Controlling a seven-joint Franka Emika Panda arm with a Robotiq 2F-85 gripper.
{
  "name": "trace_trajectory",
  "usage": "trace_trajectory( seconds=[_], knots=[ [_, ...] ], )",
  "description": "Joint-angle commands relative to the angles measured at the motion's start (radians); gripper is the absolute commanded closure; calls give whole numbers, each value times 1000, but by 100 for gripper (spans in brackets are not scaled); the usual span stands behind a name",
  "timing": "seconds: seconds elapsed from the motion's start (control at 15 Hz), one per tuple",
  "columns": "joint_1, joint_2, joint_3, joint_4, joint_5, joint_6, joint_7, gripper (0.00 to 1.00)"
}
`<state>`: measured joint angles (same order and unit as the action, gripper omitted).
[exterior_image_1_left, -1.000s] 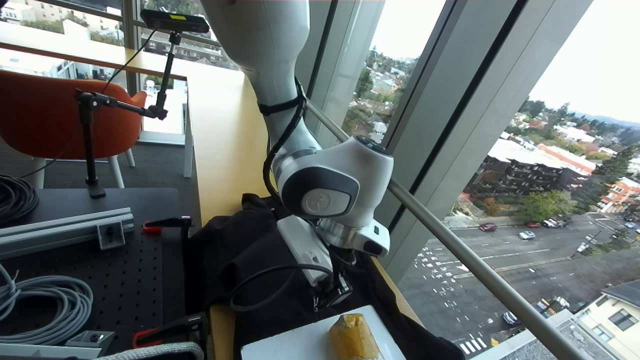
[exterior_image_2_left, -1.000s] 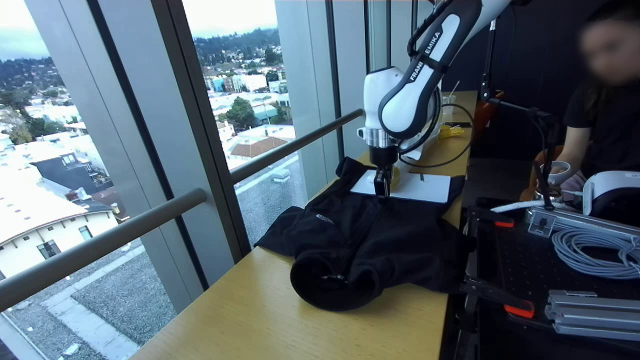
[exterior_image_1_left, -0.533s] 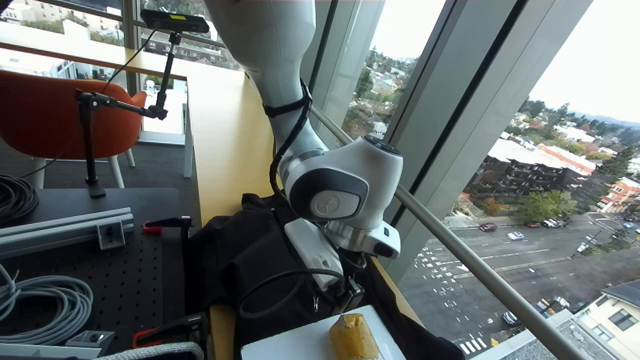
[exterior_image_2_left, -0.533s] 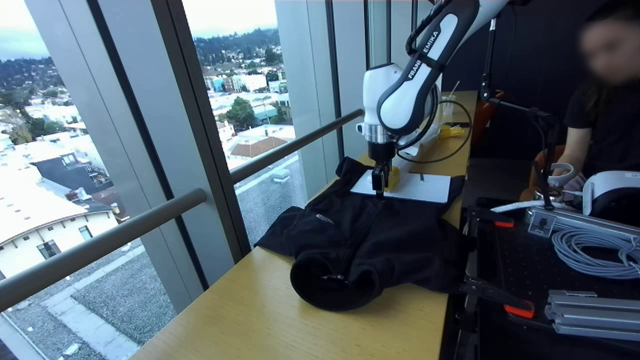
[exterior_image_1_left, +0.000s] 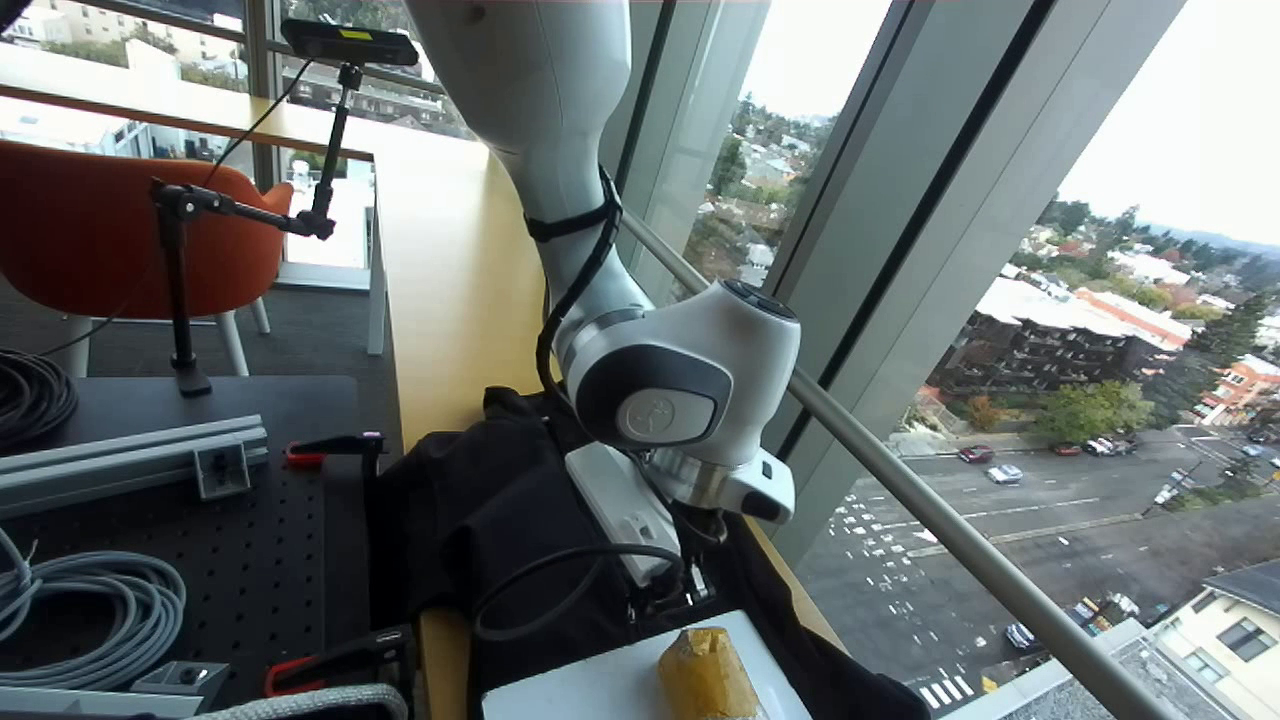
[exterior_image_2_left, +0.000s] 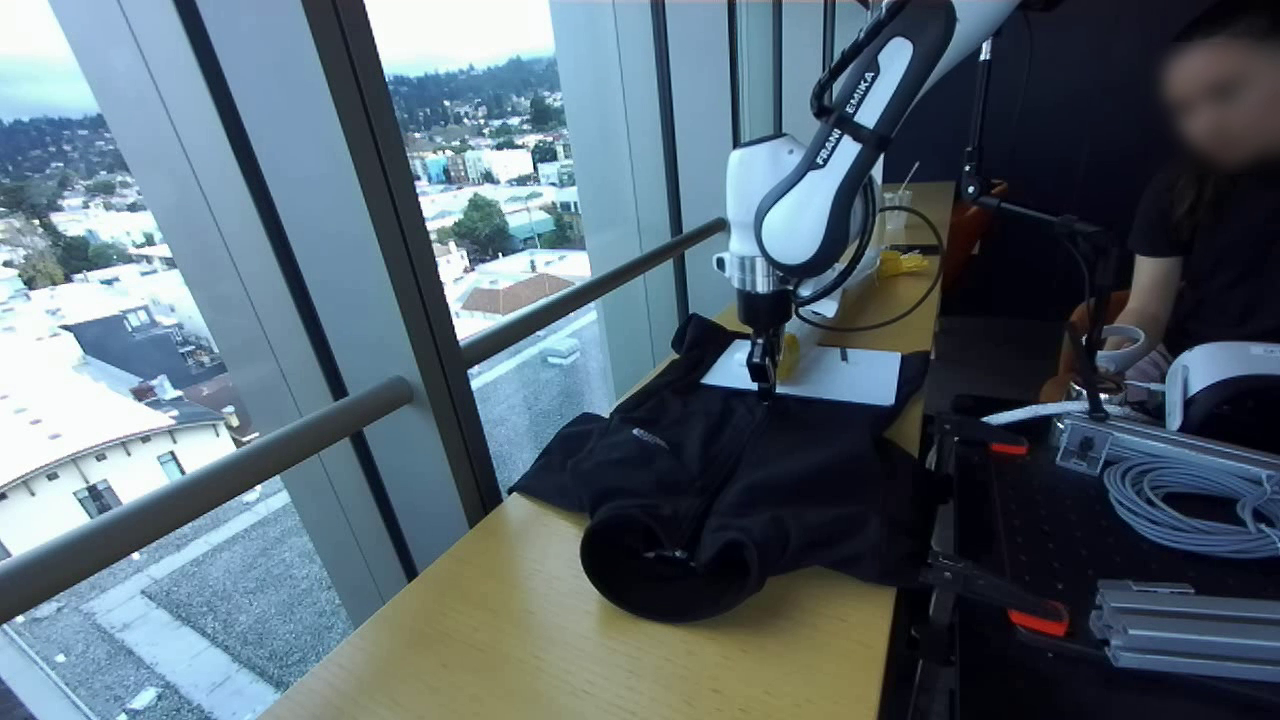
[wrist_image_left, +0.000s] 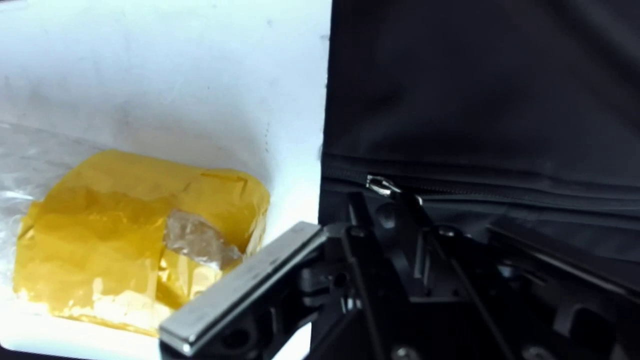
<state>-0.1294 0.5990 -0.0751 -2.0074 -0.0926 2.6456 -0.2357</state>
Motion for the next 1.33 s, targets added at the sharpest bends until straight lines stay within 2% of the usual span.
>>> trace_trajectory(
  seconds=[0.0,0.2,0.33,0.4,0.47,1.07,1.27],
  knots=[
    [-4,11,3,25,-16,-16,4,100],
    [-4,10,3,24,-17,-15,2,100],
    [-5,10,3,22,-17,-14,0,92],
    [-4,10,2,20,-17,-14,1,70],
    [-5,10,3,20,-17,-14,2,69],
    [-5,26,8,39,-11,-15,4,5],
    [-6,36,9,40,-9,-15,5,0]
  ],
)
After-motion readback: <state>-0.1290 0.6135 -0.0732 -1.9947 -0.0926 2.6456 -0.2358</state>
